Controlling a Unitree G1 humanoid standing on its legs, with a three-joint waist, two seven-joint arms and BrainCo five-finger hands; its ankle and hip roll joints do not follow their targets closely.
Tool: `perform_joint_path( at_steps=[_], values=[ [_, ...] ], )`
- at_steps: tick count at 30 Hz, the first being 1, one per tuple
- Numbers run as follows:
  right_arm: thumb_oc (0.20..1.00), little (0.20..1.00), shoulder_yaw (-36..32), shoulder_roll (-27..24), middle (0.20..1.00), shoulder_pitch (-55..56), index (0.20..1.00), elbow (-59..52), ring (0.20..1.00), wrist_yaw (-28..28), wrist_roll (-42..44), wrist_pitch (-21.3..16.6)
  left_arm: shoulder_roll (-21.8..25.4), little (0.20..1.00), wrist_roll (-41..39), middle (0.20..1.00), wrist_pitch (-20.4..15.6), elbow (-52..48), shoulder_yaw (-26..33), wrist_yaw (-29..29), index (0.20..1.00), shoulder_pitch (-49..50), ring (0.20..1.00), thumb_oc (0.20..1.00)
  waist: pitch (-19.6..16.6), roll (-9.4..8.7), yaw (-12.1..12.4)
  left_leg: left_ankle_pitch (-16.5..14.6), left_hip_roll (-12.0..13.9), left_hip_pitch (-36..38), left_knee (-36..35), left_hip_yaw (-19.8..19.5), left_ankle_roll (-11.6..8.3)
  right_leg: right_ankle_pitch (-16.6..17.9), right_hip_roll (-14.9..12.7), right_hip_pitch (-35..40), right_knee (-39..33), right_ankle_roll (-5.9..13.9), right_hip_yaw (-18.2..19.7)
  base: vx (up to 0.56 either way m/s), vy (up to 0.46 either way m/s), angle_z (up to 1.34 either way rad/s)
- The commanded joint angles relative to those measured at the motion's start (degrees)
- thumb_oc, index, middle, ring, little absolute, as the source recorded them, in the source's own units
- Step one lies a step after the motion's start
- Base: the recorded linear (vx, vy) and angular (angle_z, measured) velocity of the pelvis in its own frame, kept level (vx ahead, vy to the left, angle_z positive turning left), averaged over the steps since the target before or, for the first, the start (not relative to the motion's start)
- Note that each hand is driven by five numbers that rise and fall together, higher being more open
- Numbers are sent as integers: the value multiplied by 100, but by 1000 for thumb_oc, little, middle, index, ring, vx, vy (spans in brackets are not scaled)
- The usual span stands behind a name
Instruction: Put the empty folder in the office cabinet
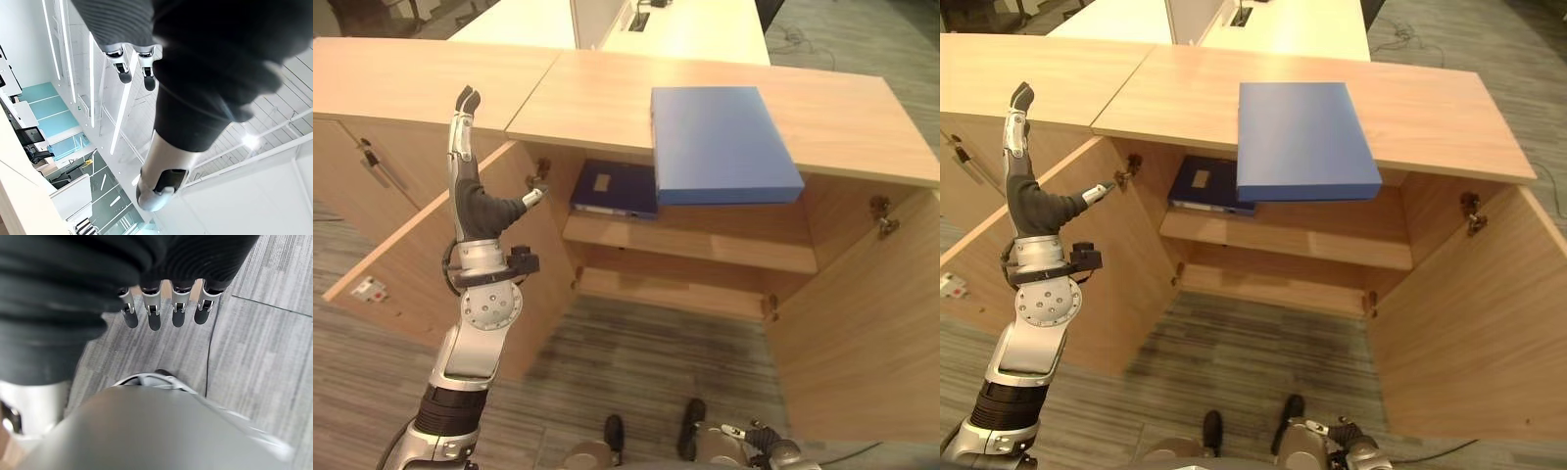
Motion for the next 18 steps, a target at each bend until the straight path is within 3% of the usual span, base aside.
perform_joint_path(
  at_steps=[1, 2, 3, 4, 5, 6, 8, 10, 11, 13, 14, 18],
  values=[
    [1000, 1000, 220, 184, 1000, 161, 1000, 240, 1000, 0, 186, -10, 117, 1000, 123, 1000, -253, -388, 235, 142, 1000, -65, 1000, 1000, -105, -77, -4, -951, 102, 631, 72, 125, -228, 375, 268, 417, -724, 156, -85, 230, -245, 29],
    [1000, 1000, 185, 163, 1000, 219, 1000, 183, 1000, -54, 324, -46, 40, 1000, 1, 1000, -239, -375, 278, 220, 1000, -23, 1000, 1000, -146, -118, -60, -1149, 313, 556, 525, 185, -336, 238, 379, 584, -746, 67, -57, 228, -246, 17],
    [1000, 1000, 185, 161, 1000, 220, 1000, 179, 1000, -55, 327, -46, 39, 1000, 0, 1000, -238, -378, 279, 219, 1000, -23, 1000, 1000, -146, -132, -66, -1141, 299, 521, 560, 180, -338, 261, 364, 573, -755, 57, -62, 289, -353, 8],
    [1000, 1000, 135, 130, 1000, 241, 1000, 105, 1000, -88, 495, -81, -22, 1000, -162, 1000, -276, -404, 308, 240, 1000, 47, 1000, 1000, -104, -184, -91, -1140, 494, 255, 1391, 275, -492, 102, 474, 765, -778, -59, -45, 103, -191, 4],
    [1000, 1000, 134, 131, 1000, 239, 1000, 101, 1000, -88, 497, -79, -20, 1000, -164, 1000, -277, -408, 310, 238, 1000, 46, 1000, 1000, -104, -202, -100, -1127, 477, 208, 1436, 268, -492, 128, 456, 750, -789, -70, -53, 147, -300, 4],
    [1000, 1000, 134, 109, 1000, 214, 1000, 53, 1000, -118, 549, -81, -38, 1000, -240, 1000, -271, -421, 333, 273, 1000, 91, 1000, 1000, -21, -256, -82, -900, 584, -141, 2213, 264, -562, 53, 511, 861, -808, -192, -62, 7, -205, -1],
    [1000, 1000, 182, 33, 1000, 161, 1000, -33, 1000, -183, 592, -102, -60, 1000, -355, 1000, -274, -390, 355, 315, 1000, 141, 1000, 1000, 129, -309, -1, -641, 638, -674, 3330, 219, -505, -104, 611, 993, -796, -370, -76, 69, -254, -4],
    [1000, 1000, 187, -26, 1000, 166, 1000, -64, 1000, -226, 576, -88, -113, 1000, -437, 1000, -254, -363, 361, 319, 1000, 133, 1000, 1000, 140, -368, -4, -601, 807, -1029, 3355, 464, -448, -213, 608, 1067, -819, -384, -145, 115, -114, -6],
    [1000, 1000, 184, -57, 1000, 175, 1000, -63, 1000, -221, 569, -82, -127, 1000, -450, 1000, -239, -396, 374, 282, 1000, 167, 1000, 1000, 113, -399, 25, -715, 808, -1033, 2921, 529, -402, -227, 581, 1107, -854, -343, -111, 142, 18, 8],
    [1000, 1000, 172, -137, 1000, 132, 1000, -118, 1000, -213, 568, -108, -117, 1000, -438, 1000, -192, -412, 409, 267, 1000, 208, 1000, 1000, 100, -421, 133, -683, 551, -1172, 2175, 295, -387, -209, 605, 1205, -958, -287, 45, 195, 62, 11],
    [1000, 1000, 224, -109, 1000, 170, 1000, -141, 1000, -200, 484, -143, -109, 1000, -345, 1000, -218, -489, 439, 221, 1000, 344, 1000, 1000, -6, -406, 221, -436, 317, -906, 1161, -181, -439, -208, 707, 1256, -998, -265, 206, 167, 68, -6],
    [1000, 1000, 247, -35, 1000, 242, 1000, -182, 1000, -169, 601, -152, -25, 1000, -441, 1000, -256, -591, 465, 35, 1000, 562, 1000, 1000, -171, -441, 195, -383, 270, -652, 739, -202, -397, -146, 733, 1364, -1242, -234, 224, 147, 24, -67]
  ],
)
